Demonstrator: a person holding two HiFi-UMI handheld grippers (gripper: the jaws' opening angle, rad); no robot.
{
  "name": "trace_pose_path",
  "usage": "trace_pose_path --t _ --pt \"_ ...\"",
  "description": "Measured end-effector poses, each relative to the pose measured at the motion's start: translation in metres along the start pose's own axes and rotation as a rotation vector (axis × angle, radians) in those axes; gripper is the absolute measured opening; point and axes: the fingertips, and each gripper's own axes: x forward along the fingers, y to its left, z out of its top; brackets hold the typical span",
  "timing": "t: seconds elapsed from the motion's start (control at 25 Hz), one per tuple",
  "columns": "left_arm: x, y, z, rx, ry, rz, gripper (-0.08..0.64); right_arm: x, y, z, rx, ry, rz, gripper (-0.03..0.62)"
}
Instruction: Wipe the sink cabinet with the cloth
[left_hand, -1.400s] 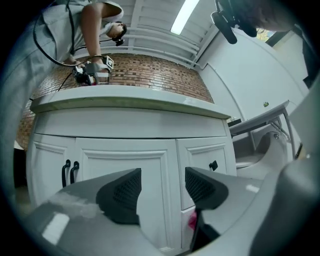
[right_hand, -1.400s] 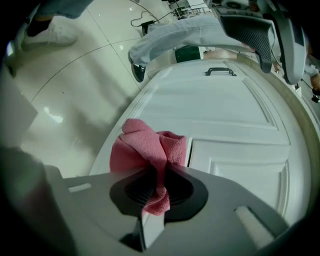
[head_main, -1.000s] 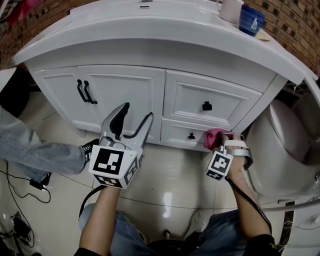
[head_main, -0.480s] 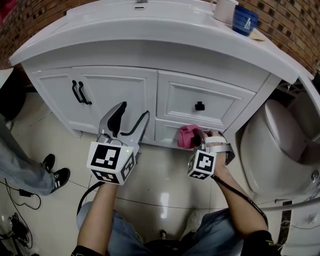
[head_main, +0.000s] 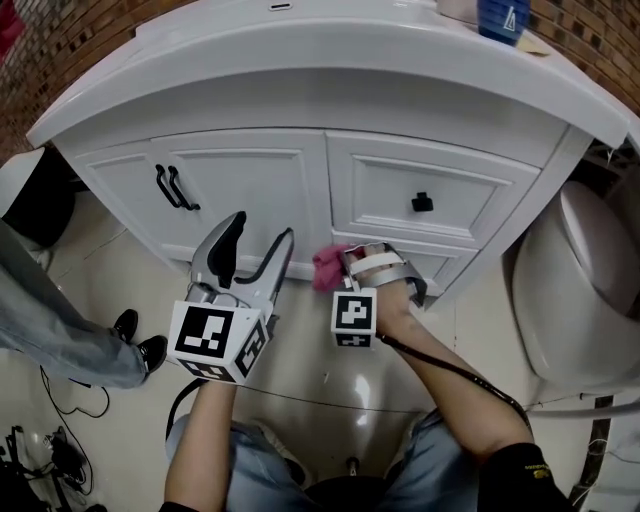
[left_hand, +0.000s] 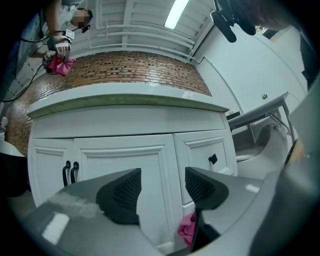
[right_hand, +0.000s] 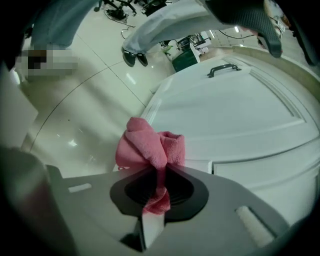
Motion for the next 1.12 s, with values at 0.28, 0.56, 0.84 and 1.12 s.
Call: trace_pose_path --t 0.28,0.56,0.84,1.12 --pt "0.009 -0.011 0.002 -0.008 -0.008 -0.028 0.276 -0.024 0.018 -0.08 0.021 0.104 0.011 0.043" --pt "0.026 -0.038 0.008 -0.02 -0.03 -0.08 0.276 -0.059 0.039 -0.174 0.085 0.276 -0.003 0.043" --pt "0.031 -0.041 0.01 -0.047 -0.046 -0.079 0.276 -0.088 0.059 -0.247 0.069 0.607 0.047 0.044" --pt "0.03 -0.032 0.015 -0.077 -0.066 -0.073 0.276 -0.065 0.06 -0.132 0.191 0.193 -0.012 0.045"
